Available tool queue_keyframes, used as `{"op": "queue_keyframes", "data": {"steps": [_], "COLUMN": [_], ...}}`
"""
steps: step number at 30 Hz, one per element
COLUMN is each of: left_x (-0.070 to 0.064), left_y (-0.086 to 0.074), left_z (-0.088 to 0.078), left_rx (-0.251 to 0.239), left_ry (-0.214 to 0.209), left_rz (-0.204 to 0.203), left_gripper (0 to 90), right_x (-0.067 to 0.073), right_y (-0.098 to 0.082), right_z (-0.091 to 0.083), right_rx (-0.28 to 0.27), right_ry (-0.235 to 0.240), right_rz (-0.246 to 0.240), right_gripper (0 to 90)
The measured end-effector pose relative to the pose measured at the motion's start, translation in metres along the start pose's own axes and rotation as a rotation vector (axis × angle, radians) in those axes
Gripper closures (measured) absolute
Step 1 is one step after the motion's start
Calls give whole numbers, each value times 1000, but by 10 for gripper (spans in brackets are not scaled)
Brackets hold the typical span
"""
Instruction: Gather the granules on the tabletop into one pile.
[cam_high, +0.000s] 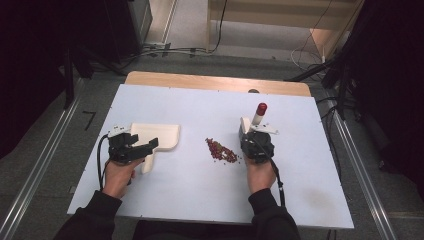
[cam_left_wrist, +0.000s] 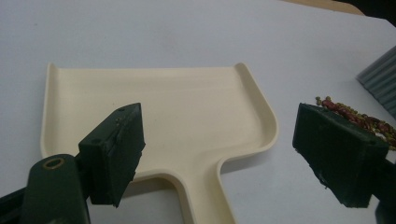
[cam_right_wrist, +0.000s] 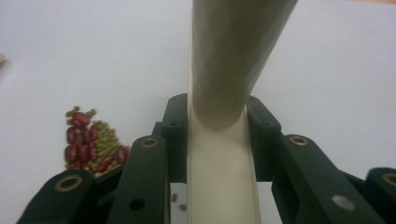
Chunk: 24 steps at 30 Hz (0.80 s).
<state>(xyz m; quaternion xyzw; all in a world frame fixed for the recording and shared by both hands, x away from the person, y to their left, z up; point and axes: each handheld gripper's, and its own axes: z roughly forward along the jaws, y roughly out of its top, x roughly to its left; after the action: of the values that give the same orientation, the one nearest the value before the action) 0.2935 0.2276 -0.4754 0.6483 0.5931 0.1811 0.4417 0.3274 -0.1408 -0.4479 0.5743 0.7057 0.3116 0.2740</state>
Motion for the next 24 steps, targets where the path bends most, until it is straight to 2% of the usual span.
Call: {"op": "queue_keyframes", "data": {"steps": [3, 10, 17, 24], "left_x": [-1, 0, 1, 2], "left_y": [0, 0, 0, 0], "left_z": [0, -1, -2, -3], "left_rx": [-1, -3, -5, -6], "left_ry": [-1, 0, 2, 2], "left_rz": [1, -1, -5, -4], "left_gripper": [176, 176, 176, 176], "right_x": [16, 42, 59, 65], "right_y": [0, 2, 6, 7], "right_z": [1, 6, 10, 11], "right_rx": [0, -6, -11, -14], "right_ry": [2, 15, 34, 40], "right_rz": [-33, -49, -61, -66], "right_gripper": [641, 641, 641, 641]}}
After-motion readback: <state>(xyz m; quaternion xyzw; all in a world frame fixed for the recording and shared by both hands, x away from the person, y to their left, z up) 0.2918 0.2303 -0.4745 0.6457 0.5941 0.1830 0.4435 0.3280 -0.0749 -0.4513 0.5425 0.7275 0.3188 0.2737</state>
